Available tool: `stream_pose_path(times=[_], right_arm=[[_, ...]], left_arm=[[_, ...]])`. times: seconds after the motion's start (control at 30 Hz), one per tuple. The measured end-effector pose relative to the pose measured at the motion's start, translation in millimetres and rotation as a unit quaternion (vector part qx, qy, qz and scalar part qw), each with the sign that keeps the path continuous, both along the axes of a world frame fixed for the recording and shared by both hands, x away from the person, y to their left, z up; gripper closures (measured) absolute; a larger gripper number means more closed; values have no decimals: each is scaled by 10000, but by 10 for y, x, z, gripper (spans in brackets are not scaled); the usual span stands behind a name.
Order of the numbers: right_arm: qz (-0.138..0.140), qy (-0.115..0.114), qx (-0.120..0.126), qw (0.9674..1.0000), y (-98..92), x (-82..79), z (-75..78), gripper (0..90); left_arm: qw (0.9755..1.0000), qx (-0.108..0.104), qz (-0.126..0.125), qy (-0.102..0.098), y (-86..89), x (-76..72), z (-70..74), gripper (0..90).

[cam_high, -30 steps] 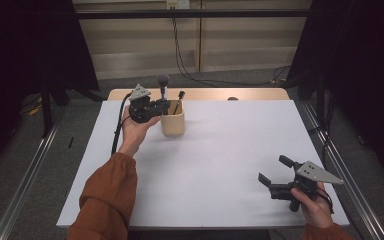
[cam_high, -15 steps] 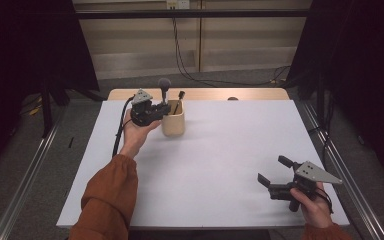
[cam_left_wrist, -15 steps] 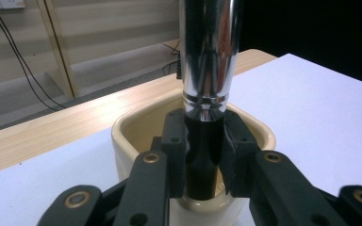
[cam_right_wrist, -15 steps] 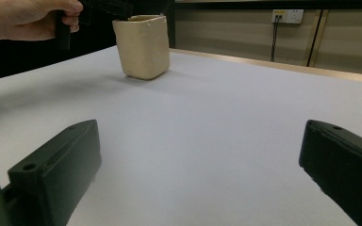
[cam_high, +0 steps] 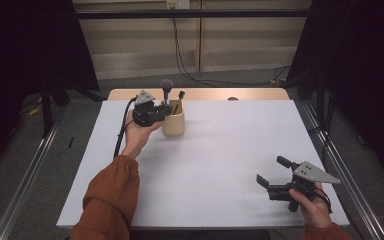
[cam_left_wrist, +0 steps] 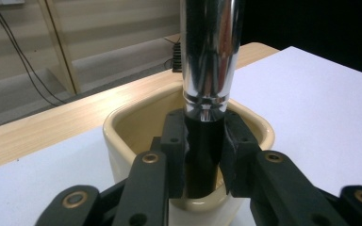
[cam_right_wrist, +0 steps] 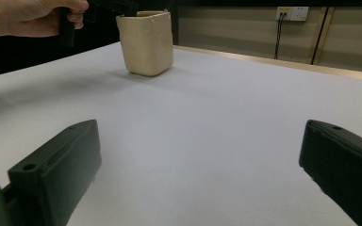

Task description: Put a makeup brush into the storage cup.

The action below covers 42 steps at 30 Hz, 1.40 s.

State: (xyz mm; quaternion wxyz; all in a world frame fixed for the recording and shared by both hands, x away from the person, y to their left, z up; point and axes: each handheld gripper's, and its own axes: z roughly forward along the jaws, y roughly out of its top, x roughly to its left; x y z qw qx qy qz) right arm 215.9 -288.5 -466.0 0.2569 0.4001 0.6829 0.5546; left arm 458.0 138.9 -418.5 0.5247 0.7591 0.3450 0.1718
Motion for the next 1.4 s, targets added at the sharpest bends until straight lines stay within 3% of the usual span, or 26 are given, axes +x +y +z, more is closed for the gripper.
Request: stream_pose_path(times=[0.1,0.43,0.97,1.03,1.4], right_arm=[[15,7,17,10000,1,3,-4,0],[15,-6,9,10000,6,0,-1,0],[-69,-24,33,10000,-35,17,-20,0],[-87,-23,47,9999,-50,28,-26,0],[-95,-14,34,9999,-34,57,-38,0]], left_arm=[[9999,144,16,-19,-3,-7,-6,689],[10000,6,86,-38,26,-16,16,550],[9996,-224,175,-72,102,-47,79,180],[9996,-159,190,-126,115,-51,94,126],[9993,-339,161,1,177,-108,158,26]])
